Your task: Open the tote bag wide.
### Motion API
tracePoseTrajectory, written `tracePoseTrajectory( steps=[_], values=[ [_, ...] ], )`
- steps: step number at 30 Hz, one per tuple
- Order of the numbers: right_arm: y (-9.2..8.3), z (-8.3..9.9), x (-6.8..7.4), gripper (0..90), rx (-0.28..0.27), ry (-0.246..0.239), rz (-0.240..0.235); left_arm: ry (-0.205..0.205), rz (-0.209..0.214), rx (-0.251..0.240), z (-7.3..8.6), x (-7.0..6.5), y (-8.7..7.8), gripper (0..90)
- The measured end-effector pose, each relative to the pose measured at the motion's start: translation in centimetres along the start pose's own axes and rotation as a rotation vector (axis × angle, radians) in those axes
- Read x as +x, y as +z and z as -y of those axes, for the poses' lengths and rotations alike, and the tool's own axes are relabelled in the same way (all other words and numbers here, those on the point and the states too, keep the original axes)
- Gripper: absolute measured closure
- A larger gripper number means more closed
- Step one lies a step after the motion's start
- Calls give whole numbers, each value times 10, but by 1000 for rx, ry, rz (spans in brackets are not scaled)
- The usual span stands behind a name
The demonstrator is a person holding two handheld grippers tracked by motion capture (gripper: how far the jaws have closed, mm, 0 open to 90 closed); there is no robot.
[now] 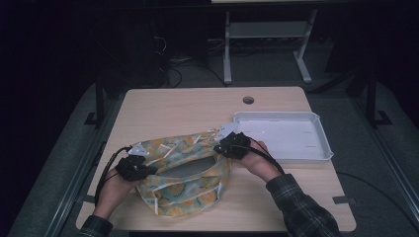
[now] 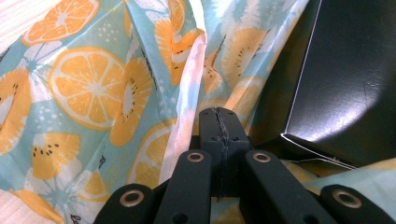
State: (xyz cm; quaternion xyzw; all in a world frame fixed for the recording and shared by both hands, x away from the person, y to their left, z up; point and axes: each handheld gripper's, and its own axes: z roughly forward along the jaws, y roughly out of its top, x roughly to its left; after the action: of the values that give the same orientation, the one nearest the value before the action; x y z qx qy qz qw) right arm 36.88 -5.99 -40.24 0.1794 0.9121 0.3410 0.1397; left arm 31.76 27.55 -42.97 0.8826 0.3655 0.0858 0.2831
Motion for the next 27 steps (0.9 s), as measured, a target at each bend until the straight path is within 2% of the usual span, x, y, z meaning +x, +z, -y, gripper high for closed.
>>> tracePoseTrajectory(
  steps=[1,8,9,12,16,21,27],
  values=[
    [0,-1,-1,893,-9,20,-1,-2,-1,2,0,0,0,900],
    [21,1,-9,893,11,45,25,-2,-12,20,0,1,6,900],
    [23,2,-10,893,22,55,21,0,-13,29,0,0,8,900],
    [34,6,-11,893,65,39,20,11,-19,56,0,-1,13,900],
    [42,11,-8,893,112,39,-2,14,-21,83,1,0,16,900],
    [48,16,-6,893,146,36,-36,6,-20,85,3,2,17,900],
    [49,19,0,892,180,35,-73,17,-44,79,3,3,17,900]
  ],
)
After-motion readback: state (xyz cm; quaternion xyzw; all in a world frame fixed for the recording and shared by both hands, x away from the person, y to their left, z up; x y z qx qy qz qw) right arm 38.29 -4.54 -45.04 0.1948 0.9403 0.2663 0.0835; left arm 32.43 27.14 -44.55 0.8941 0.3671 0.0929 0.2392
